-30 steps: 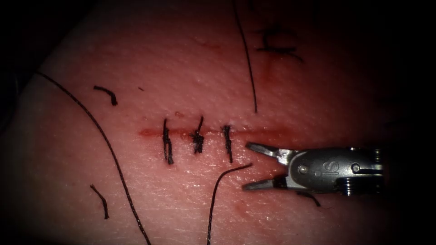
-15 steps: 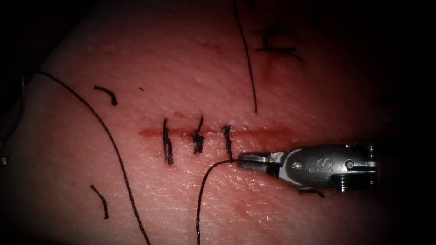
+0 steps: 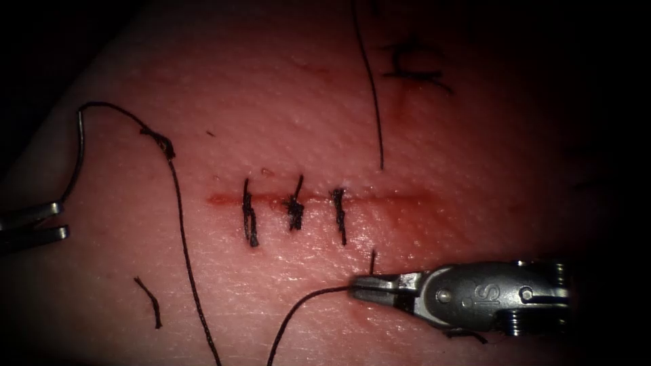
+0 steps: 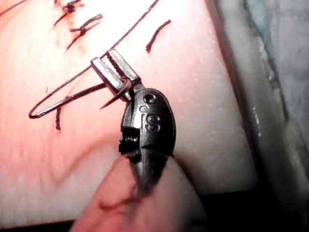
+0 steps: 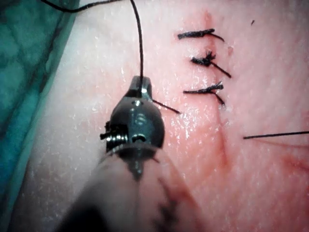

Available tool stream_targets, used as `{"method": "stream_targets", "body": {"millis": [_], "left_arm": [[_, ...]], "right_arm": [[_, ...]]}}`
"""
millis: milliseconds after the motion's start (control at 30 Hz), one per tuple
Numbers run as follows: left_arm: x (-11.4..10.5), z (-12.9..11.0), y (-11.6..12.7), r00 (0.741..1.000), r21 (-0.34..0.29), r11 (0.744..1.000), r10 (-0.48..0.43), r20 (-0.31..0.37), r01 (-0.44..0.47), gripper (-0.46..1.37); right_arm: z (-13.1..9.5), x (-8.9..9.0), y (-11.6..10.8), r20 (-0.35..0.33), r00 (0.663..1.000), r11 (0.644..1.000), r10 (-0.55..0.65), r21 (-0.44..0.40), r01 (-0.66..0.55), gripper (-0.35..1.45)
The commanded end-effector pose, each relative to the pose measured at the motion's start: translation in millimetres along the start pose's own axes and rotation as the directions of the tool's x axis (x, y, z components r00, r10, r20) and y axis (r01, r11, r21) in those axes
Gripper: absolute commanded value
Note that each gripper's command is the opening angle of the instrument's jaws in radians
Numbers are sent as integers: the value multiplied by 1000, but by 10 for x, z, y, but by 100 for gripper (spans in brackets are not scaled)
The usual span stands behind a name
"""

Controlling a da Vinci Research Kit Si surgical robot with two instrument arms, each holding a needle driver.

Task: Wound Closure
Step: Use the right gripper to continously pull the suture through the cut

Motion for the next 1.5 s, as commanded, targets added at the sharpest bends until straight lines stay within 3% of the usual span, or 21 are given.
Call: {"method": "stream_targets", "body": {"millis": [33,400,667,967,1100,1167,1200,1267,1367,1500], "left_arm": [[-7,9,-1,1000,-11,1000,3,4,-3,-35],[-21,36,-7,1000,7,1000,2,15,-2,-35],[-22,42,-2,1000,13,1000,6,17,-6,-35],[-23,40,0,1000,13,1000,9,17,-9,-35],[-23,40,0,1000,15,1000,2,15,-2,-35],[-23,39,-1,1000,12,1000,2,16,-2,-35],[-23,38,-1,1000,11,1000,1,15,-2,-35],[-23,37,-3,1000,9,1000,1,15,-1,-35],[-23,35,-4,1000,8,1000,5,14,-5,-35],[-23,32,-7,1000,4,1000,4,12,-4,-35]], "right_arm": [[-4,5,-16,-3,1000,1000,-5,21,5,-35],[-11,39,-110,-7,999,996,-33,84,34,-35],[-11,61,-164,10,998,984,-56,168,54,-35],[-4,87,-209,14,996,960,-93,265,86,-35],[2,94,-213,-6,994,941,-111,320,107,-35],[2,95,-211,-8,992,944,-124,306,121,6],[-1,95,-208,-18,991,955,-132,264,132,77],[-9,95,-203,-35,992,973,-124,194,128,124],[-27,92,-199,-57,991,976,-122,176,130,125],[-73,82,-188,-45,990,983,-136,121,141,126]]}}
